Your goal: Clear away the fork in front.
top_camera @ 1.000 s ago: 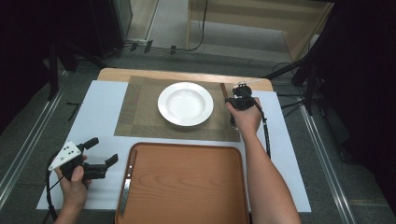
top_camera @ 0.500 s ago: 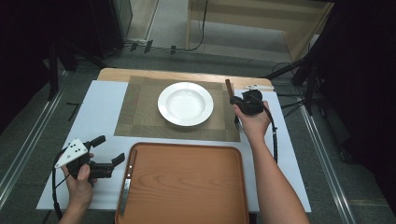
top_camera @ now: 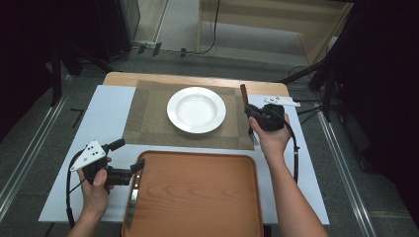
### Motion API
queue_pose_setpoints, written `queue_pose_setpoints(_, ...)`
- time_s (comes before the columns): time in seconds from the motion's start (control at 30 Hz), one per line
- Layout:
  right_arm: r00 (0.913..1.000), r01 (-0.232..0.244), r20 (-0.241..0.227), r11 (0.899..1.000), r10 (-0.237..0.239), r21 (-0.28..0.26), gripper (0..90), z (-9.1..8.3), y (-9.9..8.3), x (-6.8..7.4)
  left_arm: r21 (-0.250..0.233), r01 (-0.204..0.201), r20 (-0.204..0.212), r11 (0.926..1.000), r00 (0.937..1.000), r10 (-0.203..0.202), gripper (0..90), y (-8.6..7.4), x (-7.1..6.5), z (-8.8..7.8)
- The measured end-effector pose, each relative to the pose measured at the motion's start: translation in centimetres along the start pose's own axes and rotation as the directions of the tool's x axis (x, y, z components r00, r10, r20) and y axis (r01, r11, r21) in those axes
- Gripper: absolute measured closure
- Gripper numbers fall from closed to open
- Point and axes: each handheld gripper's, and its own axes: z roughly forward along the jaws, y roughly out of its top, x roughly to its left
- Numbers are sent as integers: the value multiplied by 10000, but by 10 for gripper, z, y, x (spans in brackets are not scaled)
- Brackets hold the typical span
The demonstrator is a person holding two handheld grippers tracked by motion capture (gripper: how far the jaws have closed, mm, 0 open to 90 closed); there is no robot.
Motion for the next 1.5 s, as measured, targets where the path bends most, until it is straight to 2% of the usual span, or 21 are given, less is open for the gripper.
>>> queue_pose_setpoints(0.37,9978,107,-645,9973,-155,-731,766,-24,-15,16,-104,-314,529,9995,9981,319,0,22,-15,26)
queue_pose_setpoints(0.53,9953,232,-908,9940,-330,-1069,766,-36,-24,28,-228,-268,870,9994,9958,287,0,30,-23,38)
queue_pose_setpoints(0.93,9847,600,-1519,9846,-853,-1642,765,-64,-45,55,-363,-422,1416,9985,9888,469,0,44,-43,62)
queue_pose_setpoints(1.1,9807,873,-1579,9807,-1154,-1747,765,-71,-56,68,-322,-530,1619,9981,9851,576,0,47,-50,68)
queue_pose_setpoints(1.27,9759,905,-1802,9800,-1227,-1773,765,-75,-67,79,-327,-378,1906,9987,9807,434,0,50,-57,73)
queue_pose_setpoints(1.5,9670,922,-2165,9764,-1346,-1955,765,-78,-80,94,-341,16,2458,9994,9693,69,0,54,-68,82)
